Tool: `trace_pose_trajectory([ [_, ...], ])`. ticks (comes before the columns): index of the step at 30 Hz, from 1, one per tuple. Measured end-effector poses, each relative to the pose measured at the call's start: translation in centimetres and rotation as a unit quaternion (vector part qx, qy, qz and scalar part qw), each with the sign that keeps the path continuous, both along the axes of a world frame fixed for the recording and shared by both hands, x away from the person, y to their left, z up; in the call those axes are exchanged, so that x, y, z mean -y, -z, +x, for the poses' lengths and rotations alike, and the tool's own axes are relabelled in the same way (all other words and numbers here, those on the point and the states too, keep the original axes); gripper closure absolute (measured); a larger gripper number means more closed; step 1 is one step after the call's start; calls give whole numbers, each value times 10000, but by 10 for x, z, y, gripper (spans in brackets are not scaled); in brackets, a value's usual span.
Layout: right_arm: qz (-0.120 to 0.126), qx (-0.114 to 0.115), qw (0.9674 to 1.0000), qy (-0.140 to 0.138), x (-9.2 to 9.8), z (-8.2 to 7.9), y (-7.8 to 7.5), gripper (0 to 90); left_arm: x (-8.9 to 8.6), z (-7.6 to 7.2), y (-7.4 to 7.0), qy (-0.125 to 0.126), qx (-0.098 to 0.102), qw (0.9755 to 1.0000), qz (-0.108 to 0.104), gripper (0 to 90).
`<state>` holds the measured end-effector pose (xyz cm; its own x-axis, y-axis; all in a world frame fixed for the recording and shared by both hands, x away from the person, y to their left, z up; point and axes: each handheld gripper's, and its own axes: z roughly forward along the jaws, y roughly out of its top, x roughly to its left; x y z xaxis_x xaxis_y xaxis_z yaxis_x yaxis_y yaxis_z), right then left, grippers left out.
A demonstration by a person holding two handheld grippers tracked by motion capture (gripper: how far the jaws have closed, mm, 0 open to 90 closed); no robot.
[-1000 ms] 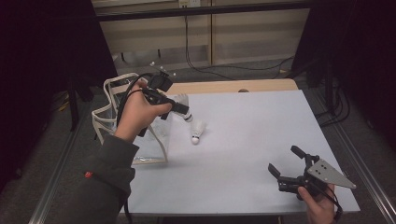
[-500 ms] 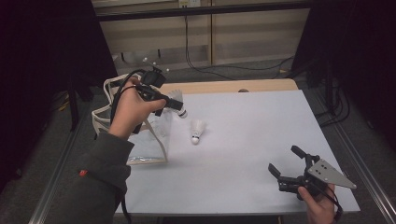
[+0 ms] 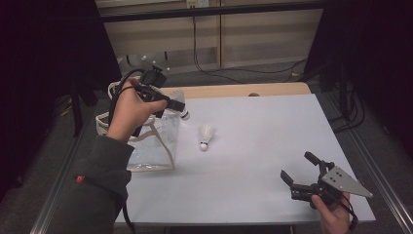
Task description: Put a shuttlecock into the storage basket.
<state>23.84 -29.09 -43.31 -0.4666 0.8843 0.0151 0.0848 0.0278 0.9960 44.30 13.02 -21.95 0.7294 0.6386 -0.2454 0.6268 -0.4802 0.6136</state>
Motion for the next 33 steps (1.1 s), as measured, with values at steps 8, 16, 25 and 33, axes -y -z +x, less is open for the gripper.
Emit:
trace_pose_trajectory([
  [8, 3, 5, 10000, -13, -1, 0, 0, 13, -5, 1, -4, -61, 9, 10000, 12, 885],
  [16, -1, -1, 10000, -17, -1, 0, 0, 13, -8, 2, -6, -91, 19, 10000, 10, 885],
  [25, 2, -7, 10000, -17, 0, 0, 0, 13, -15, 3, -11, -214, 44, 9998, -35, 885],
  [33, -5, -2, 10000, -14, 0, 0, 0, 13, -19, 4, -15, -272, 75, 9996, -2, 885],
])
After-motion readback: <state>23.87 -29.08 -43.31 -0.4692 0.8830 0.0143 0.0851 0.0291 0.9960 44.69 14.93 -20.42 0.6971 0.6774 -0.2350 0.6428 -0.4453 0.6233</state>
